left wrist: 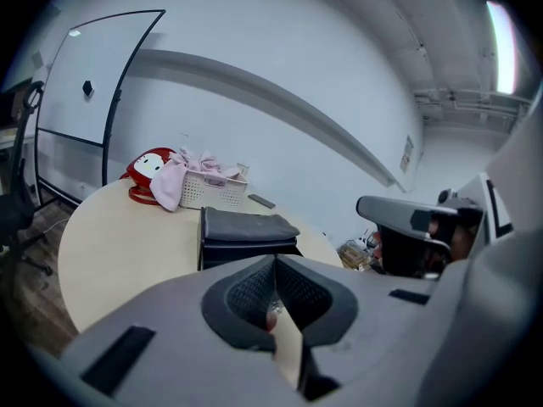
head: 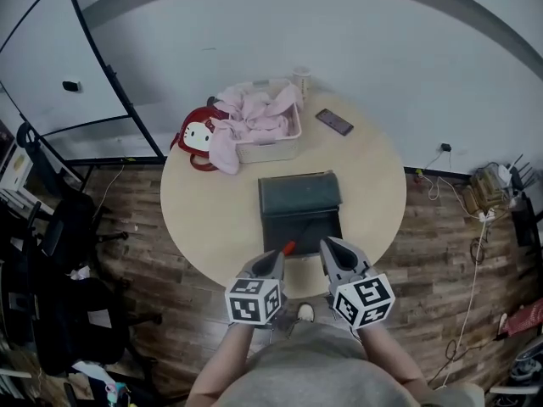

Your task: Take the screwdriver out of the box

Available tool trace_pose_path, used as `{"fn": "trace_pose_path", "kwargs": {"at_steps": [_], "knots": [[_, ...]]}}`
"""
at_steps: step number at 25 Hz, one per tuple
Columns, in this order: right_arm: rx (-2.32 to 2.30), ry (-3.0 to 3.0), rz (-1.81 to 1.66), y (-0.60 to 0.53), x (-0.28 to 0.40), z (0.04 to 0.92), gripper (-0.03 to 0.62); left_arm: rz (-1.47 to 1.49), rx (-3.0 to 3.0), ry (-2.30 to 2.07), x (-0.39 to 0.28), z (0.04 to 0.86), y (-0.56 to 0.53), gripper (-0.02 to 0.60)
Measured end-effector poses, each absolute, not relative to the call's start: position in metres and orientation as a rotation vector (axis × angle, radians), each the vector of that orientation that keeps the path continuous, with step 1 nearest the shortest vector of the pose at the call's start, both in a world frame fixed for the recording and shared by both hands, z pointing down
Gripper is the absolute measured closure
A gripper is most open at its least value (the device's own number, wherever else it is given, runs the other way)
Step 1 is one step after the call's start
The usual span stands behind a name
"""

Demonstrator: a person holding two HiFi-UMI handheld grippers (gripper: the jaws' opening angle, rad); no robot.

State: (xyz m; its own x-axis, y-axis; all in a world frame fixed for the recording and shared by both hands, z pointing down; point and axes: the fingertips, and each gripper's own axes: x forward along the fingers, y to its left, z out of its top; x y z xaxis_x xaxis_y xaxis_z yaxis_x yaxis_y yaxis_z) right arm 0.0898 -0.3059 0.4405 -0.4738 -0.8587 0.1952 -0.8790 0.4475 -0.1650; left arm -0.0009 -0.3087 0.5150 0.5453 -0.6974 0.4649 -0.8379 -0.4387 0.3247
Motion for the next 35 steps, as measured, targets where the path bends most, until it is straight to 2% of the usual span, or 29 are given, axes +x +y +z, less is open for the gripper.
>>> {"fn": "trace_pose_path", "kwargs": {"at_steps": [11, 13, 14, 25, 35], "knots": [[1.475, -2.627, 0.400, -0.358, 0.104, 0.455, 0.594, 0.560, 2.207, -1.155, 0.019, 0.561, -0.355, 0.575], [1.460, -2.628, 0.411, -0.362, 0.106, 0.459, 0.594, 0.638, 2.215, -1.089, 0.026, 0.574, -0.358, 0.443], [1.452, -2.629, 0.416, -0.364, 0.106, 0.461, 0.594, 0.682, 2.222, -1.066, 0.029, 0.580, -0.360, 0.426], [1.408, -2.629, 0.461, -0.388, 0.114, 0.475, 0.594, 1.110, 2.216, -0.802, 0.053, 0.648, -0.380, 0.410], [1.402, -2.625, 0.500, -0.401, 0.122, 0.484, 0.594, 1.457, 2.182, -0.630, 0.066, 0.675, -0.395, 0.403]]}}
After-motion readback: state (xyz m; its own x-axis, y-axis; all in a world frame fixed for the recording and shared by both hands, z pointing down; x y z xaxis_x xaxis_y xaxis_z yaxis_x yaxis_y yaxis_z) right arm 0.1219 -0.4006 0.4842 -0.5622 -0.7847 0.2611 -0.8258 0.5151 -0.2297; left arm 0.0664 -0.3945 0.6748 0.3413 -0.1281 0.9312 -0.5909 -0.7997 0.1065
